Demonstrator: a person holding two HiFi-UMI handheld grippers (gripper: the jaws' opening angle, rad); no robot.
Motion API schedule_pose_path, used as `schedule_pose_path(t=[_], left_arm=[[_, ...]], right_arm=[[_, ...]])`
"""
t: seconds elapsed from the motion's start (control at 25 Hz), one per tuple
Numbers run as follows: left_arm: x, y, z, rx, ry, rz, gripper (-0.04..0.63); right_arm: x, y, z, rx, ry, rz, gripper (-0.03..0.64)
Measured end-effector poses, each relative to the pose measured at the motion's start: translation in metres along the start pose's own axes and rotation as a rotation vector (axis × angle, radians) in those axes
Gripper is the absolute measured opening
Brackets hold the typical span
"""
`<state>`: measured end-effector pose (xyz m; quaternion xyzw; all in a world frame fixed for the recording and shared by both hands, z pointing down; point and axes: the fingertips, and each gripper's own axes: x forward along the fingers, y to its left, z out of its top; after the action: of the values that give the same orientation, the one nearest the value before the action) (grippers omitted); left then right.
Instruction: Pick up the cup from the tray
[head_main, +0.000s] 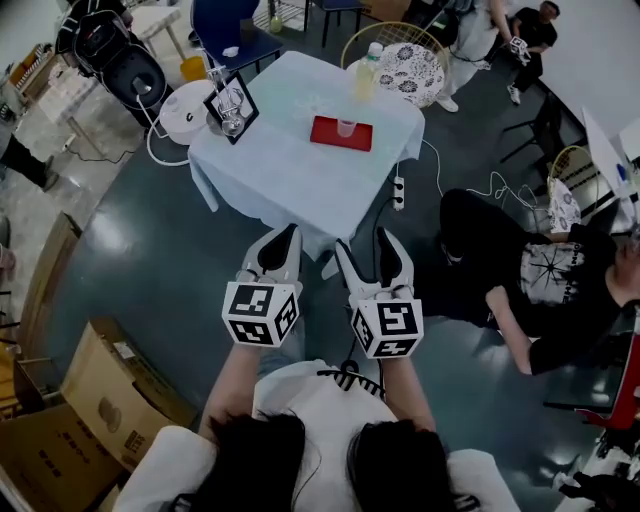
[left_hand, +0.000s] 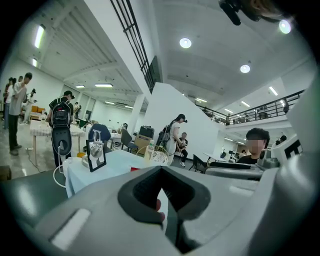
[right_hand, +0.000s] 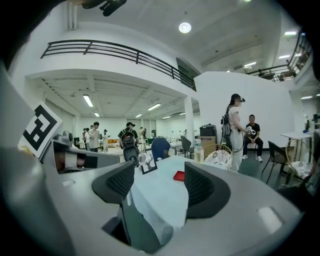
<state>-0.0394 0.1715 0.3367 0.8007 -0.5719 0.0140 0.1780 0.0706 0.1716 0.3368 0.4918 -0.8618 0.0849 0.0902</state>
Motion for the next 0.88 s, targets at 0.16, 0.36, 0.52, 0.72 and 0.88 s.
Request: schedule_pose_path(t=[0.16, 0.36, 0.52, 0.72, 0.88], left_arm=[[0.019, 0.015, 0.006, 0.007, 0.016, -0.006, 0.0], [0.046, 0.033, 0.028, 0.013, -0.017, -0.004, 0.0], [0.073, 0.041, 0.034, 0.031, 0.016, -0.064, 0.0], [0.107, 0.062, 0.047, 0.017, 0.012, -0.082, 0.0], [0.127, 0.081, 0.054, 0.02, 0.014, -0.117, 0.0]], right_arm=[[0.023, -0.008, 0.005, 0.007, 0.003, -0.018, 0.334], [0.057, -0.019, 0.016, 0.008, 0.011, -0.039, 0.336], [0.086, -0.024, 0.022, 0.038, 0.021, -0.062, 0.339], [0.122, -0.037, 0.034, 0.028, 0.018, -0.112, 0.341], [0.151, -0.04, 0.033, 0.042, 0.022, -0.157, 0.343]])
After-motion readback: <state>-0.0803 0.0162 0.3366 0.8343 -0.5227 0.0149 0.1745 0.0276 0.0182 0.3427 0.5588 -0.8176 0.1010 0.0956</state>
